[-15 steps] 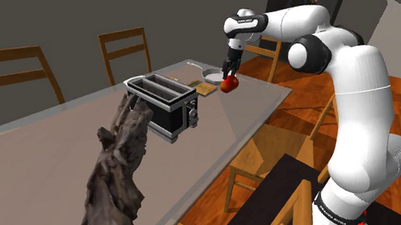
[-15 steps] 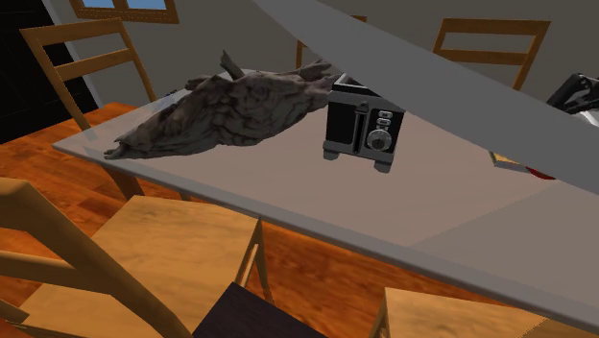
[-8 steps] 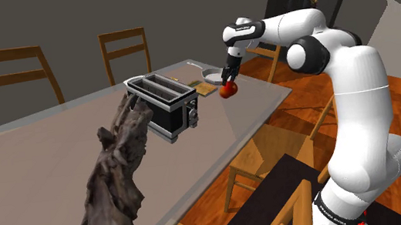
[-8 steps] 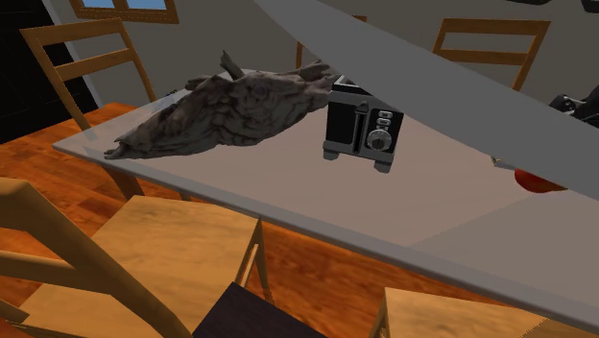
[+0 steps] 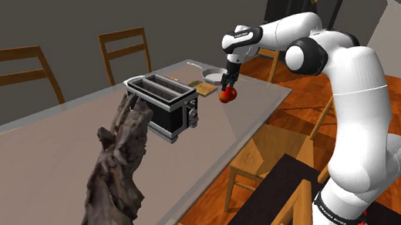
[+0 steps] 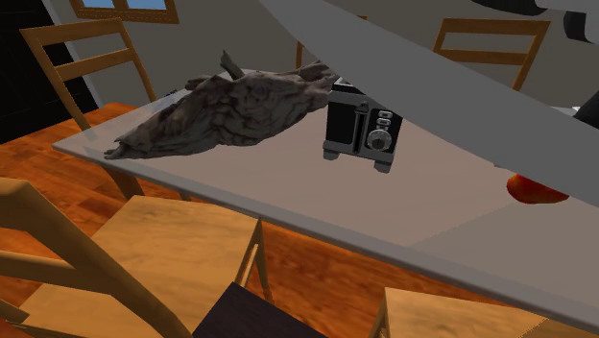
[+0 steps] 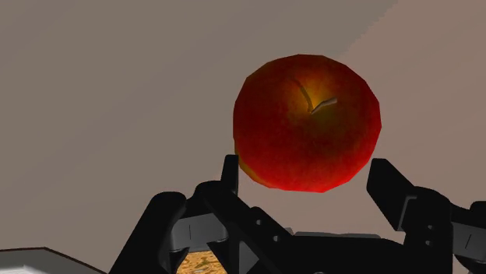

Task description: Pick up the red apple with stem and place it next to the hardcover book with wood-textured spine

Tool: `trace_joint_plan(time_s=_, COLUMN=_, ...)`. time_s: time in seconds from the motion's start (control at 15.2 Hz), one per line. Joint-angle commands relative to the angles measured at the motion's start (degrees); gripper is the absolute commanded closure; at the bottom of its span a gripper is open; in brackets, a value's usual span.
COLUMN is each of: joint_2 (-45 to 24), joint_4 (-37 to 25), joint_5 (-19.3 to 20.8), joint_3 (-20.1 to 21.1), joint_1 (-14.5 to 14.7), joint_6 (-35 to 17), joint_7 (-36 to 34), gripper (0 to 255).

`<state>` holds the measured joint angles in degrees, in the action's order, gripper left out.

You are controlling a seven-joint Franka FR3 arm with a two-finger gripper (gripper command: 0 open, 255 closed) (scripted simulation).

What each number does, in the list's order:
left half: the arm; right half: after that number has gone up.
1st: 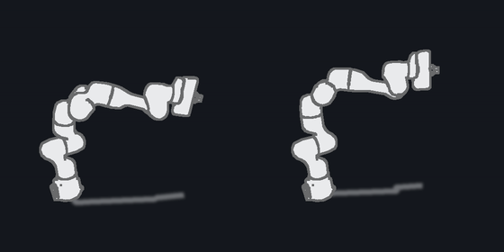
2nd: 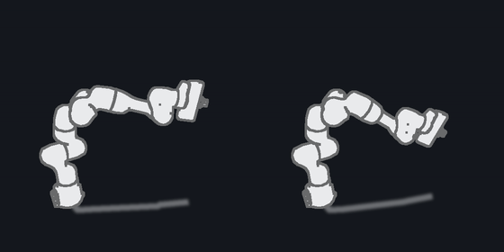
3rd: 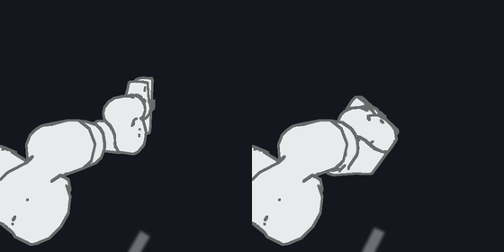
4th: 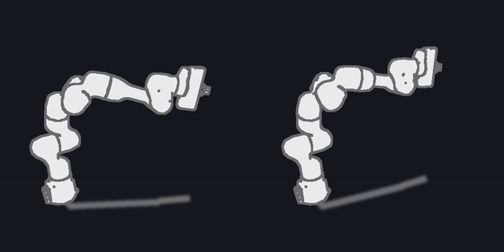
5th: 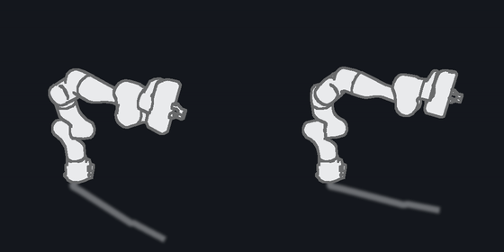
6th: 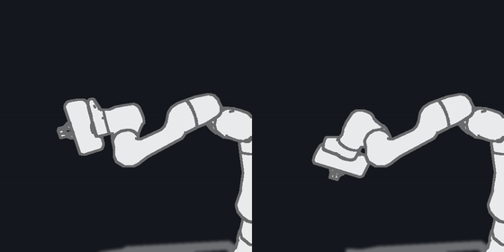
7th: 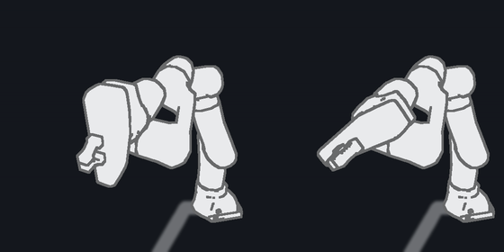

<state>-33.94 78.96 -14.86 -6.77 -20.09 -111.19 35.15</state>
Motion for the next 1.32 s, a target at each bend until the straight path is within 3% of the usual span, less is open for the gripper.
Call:
trace_joint_plan(time_s=0.0, joint_2=0.0, joint_4=0.0, joint_5=0.0, joint_3=0.0, joint_1=0.0, joint_6=-0.1, joint_7=0.0, gripper=255)
trace_joint_plan(time_s=0.33, joint_2=0.0, joint_4=0.0, joint_5=0.0, joint_3=0.0, joint_1=0.0, joint_6=-0.1, joint_7=0.0, gripper=255)
trace_joint_plan(time_s=0.4, joint_2=0.0, joint_4=0.0, joint_5=0.0, joint_3=0.0, joint_1=0.0, joint_6=-0.1, joint_7=0.0, gripper=0)
trace_joint_plan(time_s=0.73, joint_2=0.0, joint_4=0.0, joint_5=0.0, joint_3=0.0, joint_1=0.0, joint_6=-0.1, joint_7=0.0, gripper=0)
trace_joint_plan(time_s=0.99, joint_2=1.3, joint_4=-5.0, joint_5=0.5, joint_3=-0.4, joint_1=-0.8, joint_6=6.3, joint_7=-0.5, gripper=0)
trace_joint_plan(time_s=1.25, joint_2=1.3, joint_4=-5.0, joint_5=0.5, joint_3=-0.4, joint_1=-0.8, joint_6=6.3, joint_7=-0.5, gripper=0)
